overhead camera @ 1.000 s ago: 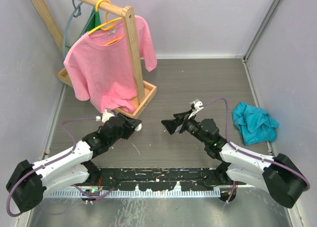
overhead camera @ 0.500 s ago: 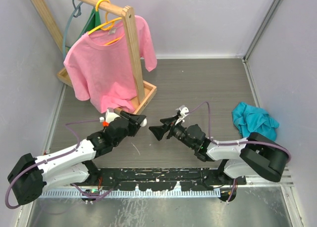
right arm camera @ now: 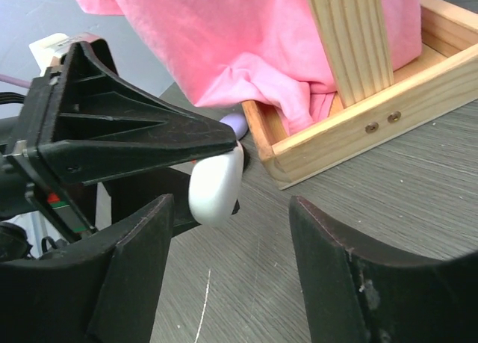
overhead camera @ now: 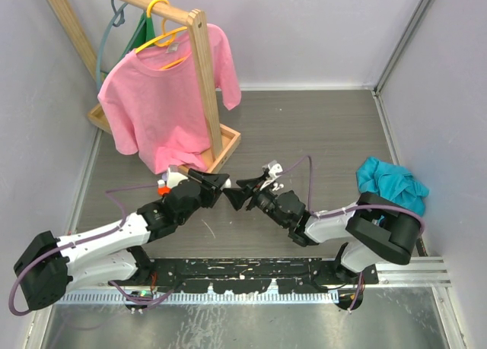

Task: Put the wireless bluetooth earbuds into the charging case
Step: Pick up the charging case at the center of the board.

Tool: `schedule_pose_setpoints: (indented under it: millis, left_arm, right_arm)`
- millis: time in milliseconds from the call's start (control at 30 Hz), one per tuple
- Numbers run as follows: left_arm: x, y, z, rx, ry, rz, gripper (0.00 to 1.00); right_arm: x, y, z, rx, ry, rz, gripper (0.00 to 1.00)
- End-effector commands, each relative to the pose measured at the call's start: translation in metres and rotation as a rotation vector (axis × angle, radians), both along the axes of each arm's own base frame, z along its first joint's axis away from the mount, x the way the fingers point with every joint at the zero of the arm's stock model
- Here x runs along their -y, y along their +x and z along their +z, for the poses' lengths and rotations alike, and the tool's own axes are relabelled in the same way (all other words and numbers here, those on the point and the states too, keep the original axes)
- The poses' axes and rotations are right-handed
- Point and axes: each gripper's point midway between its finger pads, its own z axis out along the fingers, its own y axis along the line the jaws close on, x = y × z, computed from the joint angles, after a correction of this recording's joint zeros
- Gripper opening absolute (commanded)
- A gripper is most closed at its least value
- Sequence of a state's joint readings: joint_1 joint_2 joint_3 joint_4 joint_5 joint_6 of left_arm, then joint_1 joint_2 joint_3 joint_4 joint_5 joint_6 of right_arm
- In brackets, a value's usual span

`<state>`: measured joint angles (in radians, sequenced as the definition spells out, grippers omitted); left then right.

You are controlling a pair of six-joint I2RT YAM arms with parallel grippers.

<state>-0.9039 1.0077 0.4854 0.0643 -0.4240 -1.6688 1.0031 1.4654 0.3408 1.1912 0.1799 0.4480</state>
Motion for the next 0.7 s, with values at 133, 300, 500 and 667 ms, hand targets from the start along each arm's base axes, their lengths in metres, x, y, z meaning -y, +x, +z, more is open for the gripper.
schedule_pose_setpoints:
  millis: [133,300,500,667]
  left_arm:
    - [0.008,0.01,0.032,0.064,-0.098,0.031,0.25]
    - [0.009,0.009,0.033,0.069,-0.116,0.028,0.27]
    - [0.009,0.008,0.034,0.07,-0.138,0.025,0.31]
    - [0.006,0.004,0.032,0.072,-0.128,0.016,0.55]
  right_arm:
    - [-0.008,0.009,0.036,0.073,0.109,-0.037,0.55]
    - [-0.015,0.004,0.036,0.081,0.105,0.008,0.45]
    - [-0.018,0.001,0.036,0.085,0.094,0.029,0.28]
    - [-0.019,0.0,0.034,0.093,0.027,0.045,0.16]
